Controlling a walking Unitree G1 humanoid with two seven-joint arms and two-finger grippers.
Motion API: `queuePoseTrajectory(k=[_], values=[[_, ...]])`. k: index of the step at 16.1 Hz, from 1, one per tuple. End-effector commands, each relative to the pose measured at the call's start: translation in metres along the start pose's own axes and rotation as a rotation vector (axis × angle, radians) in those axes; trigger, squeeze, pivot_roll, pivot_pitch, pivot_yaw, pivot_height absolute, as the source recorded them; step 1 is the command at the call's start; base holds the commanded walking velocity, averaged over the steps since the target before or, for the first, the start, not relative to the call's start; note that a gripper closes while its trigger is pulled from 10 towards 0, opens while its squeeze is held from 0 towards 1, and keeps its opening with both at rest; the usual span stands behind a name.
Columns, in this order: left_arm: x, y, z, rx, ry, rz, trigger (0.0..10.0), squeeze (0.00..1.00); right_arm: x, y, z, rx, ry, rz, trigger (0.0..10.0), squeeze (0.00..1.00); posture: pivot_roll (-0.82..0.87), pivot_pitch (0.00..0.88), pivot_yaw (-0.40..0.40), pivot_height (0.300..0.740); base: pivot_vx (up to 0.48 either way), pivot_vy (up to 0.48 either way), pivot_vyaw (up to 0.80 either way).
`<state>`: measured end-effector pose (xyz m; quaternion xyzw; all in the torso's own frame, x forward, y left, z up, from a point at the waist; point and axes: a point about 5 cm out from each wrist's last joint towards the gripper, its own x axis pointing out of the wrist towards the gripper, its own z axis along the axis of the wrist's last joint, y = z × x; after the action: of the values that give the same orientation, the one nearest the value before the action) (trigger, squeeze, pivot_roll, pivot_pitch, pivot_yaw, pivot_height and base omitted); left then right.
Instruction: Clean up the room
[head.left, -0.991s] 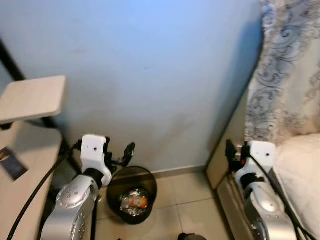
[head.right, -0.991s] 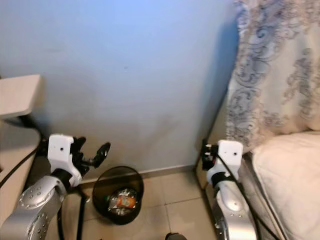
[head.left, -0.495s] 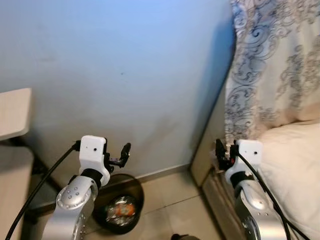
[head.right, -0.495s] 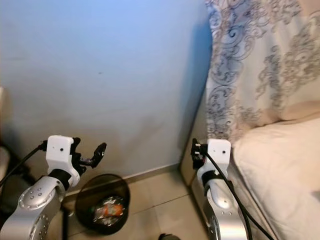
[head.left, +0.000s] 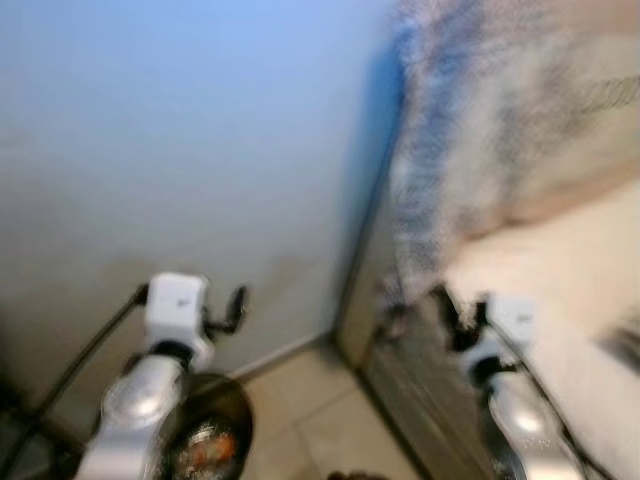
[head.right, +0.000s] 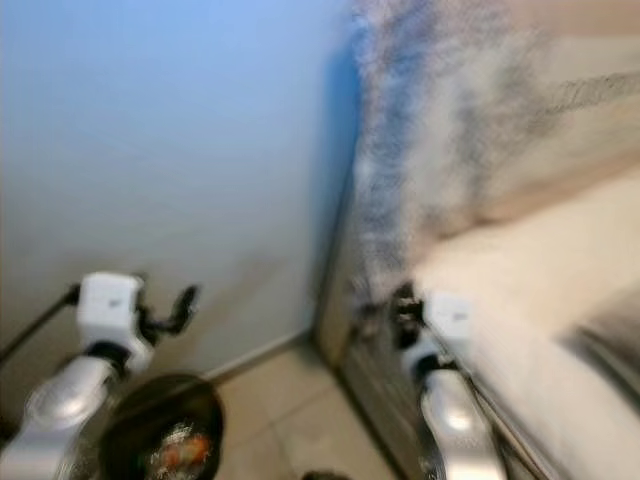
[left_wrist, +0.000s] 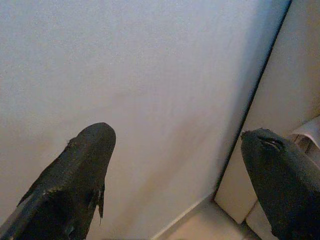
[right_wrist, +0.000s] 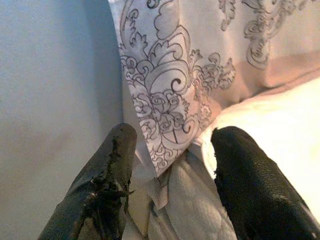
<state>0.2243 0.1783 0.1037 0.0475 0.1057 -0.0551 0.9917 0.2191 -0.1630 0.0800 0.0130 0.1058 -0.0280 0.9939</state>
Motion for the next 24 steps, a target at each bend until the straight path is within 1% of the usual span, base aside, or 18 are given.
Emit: queuePoseTrajectory(k=[1, 3, 9, 11, 14, 17, 21, 22, 24], values=[[0.002, -0.008, 0.007, -0.002, -0.024, -0.033, 10.0, 0.0, 0.0, -0.006, 0.002, -0.009, -0.009, -0.018, 10.0, 0.0, 0.09, 0.0, -0.024, 0.74, 0.0, 0.0, -0.8], [0.002, -0.008, 0.008, 0.019, -0.029, -0.037, 10.0, 0.0, -0.001, -0.004, 0.001, -0.011, -0.004, -0.009, 10.0, 0.0, 0.08, 0.0, -0.021, 0.74, 0.0, 0.0, -0.8], [0.009, -0.007, 0.009, 0.039, -0.033, -0.038, 10.0, 0.0, 0.0, -0.009, 0.003, -0.022, -0.014, -0.024, 10.0, 0.0, 0.07, 0.0, -0.018, 0.74, 0.0, 0.0, -0.8], [0.009, -0.006, 0.007, 0.034, -0.035, -0.03, 10.0, 0.0, -0.002, -0.012, 0.001, -0.021, -0.012, -0.033, 10.0, 0.0, 0.07, 0.0, -0.022, 0.74, 0.0, 0.0, -0.8], [0.012, -0.006, 0.01, 0.034, -0.051, -0.026, 10.0, 0.0, -0.004, -0.019, 0.0, -0.025, -0.004, -0.075, 10.0, 0.0, 0.06, 0.0, -0.015, 0.74, 0.0, 0.0, -0.8], [0.017, -0.009, 0.015, 0.03, -0.078, -0.051, 10.0, 0.0, -0.004, -0.017, 0.0, -0.024, -0.007, -0.078, 10.0, 0.0, 0.04, 0.0, 0.0, 0.74, 0.0, 0.0, -0.8], [0.019, -0.009, 0.018, 0.021, -0.097, -0.056, 10.0, 0.0, -0.003, -0.016, 0.002, -0.028, -0.012, -0.078, 10.0, 0.0, 0.04, 0.0, 0.0, 0.74, 0.269, 0.0, 0.0], [0.02, -0.009, 0.018, 0.021, -0.097, -0.059, 10.0, 0.0, -0.002, -0.017, 0.003, -0.026, -0.016, -0.079, 10.0, 0.0, 0.04, 0.0, 0.002, 0.74, 0.277, 0.0, -0.8], [0.02, -0.009, 0.018, 0.019, -0.098, -0.062, 10.0, 0.0, -0.001, -0.017, 0.004, -0.026, -0.021, -0.076, 10.0, 0.0, 0.04, 0.0, 0.001, 0.74, 0.276, 0.0, 0.0]])
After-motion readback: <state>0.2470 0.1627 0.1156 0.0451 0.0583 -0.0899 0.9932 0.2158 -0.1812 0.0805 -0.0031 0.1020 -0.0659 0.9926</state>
